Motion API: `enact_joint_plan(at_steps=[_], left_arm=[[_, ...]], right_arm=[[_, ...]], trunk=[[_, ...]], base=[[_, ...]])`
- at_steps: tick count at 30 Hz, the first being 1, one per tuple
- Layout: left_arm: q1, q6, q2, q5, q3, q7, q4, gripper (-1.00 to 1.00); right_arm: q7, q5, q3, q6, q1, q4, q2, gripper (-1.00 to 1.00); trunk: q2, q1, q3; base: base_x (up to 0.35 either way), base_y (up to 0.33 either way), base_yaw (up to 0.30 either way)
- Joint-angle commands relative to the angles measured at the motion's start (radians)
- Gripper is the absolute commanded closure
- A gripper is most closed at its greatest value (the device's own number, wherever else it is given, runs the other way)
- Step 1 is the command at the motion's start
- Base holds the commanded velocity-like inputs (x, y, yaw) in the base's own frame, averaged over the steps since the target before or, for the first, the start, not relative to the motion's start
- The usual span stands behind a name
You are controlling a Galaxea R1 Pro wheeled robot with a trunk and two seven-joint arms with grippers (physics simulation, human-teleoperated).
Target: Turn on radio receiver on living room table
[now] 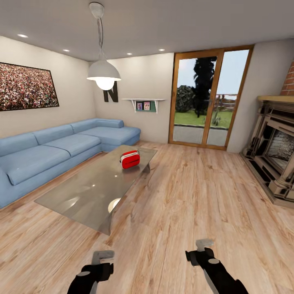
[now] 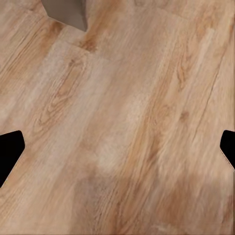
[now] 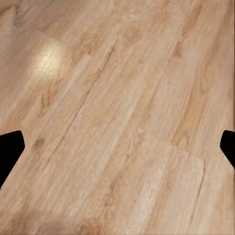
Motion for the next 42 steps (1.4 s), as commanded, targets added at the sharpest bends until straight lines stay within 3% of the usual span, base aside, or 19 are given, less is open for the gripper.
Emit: enact_joint_plan(at_steps=[1, 4, 8, 11, 24, 30, 42], left_arm=[[-0.001, 0.037, 0.002, 0.000, 0.001, 0.001, -0.036, -1.00], [-0.008, 0.066, 0.019, -0.001, 0.002, 0.001, -0.055, -1.00], [-0.018, 0.075, 0.067, 0.003, 0.005, 0.000, -0.042, -1.00], [-0.021, 0.077, 0.081, 0.006, 0.015, -0.001, -0.042, -1.00], [-0.022, 0.072, 0.077, 0.008, 0.018, 0.000, -0.034, -1.00], [-0.022, 0.068, 0.085, 0.006, 0.023, -0.002, 0.043, -1.00], [-0.022, 0.065, 0.076, 0.009, 0.017, 0.000, -0.005, -1.00]], right_arm=[[-0.003, -0.001, 0.000, 0.001, -0.013, -0.002, 0.000, -1.00], [-0.006, -0.005, 0.000, 0.000, -0.028, -0.002, -0.003, -1.00], [-0.002, -0.004, 0.004, -0.008, -0.033, 0.003, -0.003, -1.00], [-0.001, -0.004, 0.005, -0.012, -0.033, 0.005, -0.003, -1.00], [-0.007, -0.003, 0.007, -0.015, -0.034, 0.007, -0.002, -1.00], [-0.007, -0.003, 0.006, -0.015, -0.034, 0.007, -0.002, -1.00], [-0.008, -0.003, 0.006, -0.015, -0.034, 0.007, -0.002, -1.00]], trunk=[[0.000, 0.000, 0.000], [0.000, 0.000, 0.000], [0.000, 0.000, 0.000], [0.000, 0.000, 0.000], [0.000, 0.000, 0.000], [0.000, 0.000, 0.000], [0.000, 0.000, 0.000]], base=[[0.000, 0.000, 0.000], [0.000, 0.000, 0.000], [0.000, 0.000, 0.000], [0.000, 0.000, 0.000], [0.000, 0.000, 0.133], [0.000, 0.000, 0.297], [0.012, -0.006, 0.165]])
